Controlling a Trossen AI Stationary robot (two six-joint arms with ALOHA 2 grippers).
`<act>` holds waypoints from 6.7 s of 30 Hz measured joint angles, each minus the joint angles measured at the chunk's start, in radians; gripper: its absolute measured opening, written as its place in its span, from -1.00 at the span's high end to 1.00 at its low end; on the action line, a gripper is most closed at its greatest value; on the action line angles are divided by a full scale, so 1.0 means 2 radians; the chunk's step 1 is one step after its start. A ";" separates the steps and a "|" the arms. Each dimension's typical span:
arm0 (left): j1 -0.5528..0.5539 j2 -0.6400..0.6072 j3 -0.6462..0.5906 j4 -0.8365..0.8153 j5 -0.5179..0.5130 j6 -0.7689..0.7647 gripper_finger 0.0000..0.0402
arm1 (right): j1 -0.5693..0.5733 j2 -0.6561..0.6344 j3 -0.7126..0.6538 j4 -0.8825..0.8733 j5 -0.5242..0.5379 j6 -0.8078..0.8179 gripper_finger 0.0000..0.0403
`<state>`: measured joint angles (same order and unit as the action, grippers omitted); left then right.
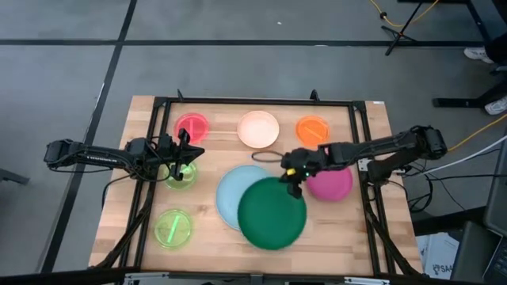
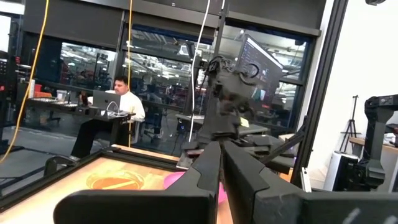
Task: Stack plastic plates
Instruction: Stack the dark green plate on the blue plate, then stack the pink plate on the stacked plates
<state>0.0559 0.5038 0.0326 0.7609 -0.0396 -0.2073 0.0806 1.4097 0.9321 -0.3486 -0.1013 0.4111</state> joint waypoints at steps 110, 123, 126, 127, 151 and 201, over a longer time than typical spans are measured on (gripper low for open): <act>0.000 0.042 0.000 0.013 -0.027 0.016 0.94 | -0.060 -0.154 -0.089 -0.162 0.073 -0.123 0.41; -0.006 0.096 0.021 0.029 -0.021 0.014 0.94 | -0.060 -0.155 -0.089 -0.168 0.100 -0.130 0.41; -0.017 0.115 0.027 0.027 -0.025 0.020 0.94 | -0.060 -0.155 -0.089 -0.171 0.095 -0.117 0.41; -0.018 0.121 0.029 0.027 -0.028 0.026 0.94 | -0.060 -0.155 -0.089 -0.172 0.092 -0.115 0.41; -0.018 0.167 0.049 0.030 -0.045 0.039 0.94 | -0.074 -0.112 -0.089 -0.273 0.118 -0.114 -0.09; -0.019 0.167 0.049 0.032 -0.045 0.043 0.94 | -0.267 0.057 -0.089 -0.240 0.054 -0.340 0.49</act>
<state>0.0189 0.8379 0.1310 0.8242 -0.1295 -0.1223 -0.4526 1.5242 0.7536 -0.8282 0.0067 -0.2685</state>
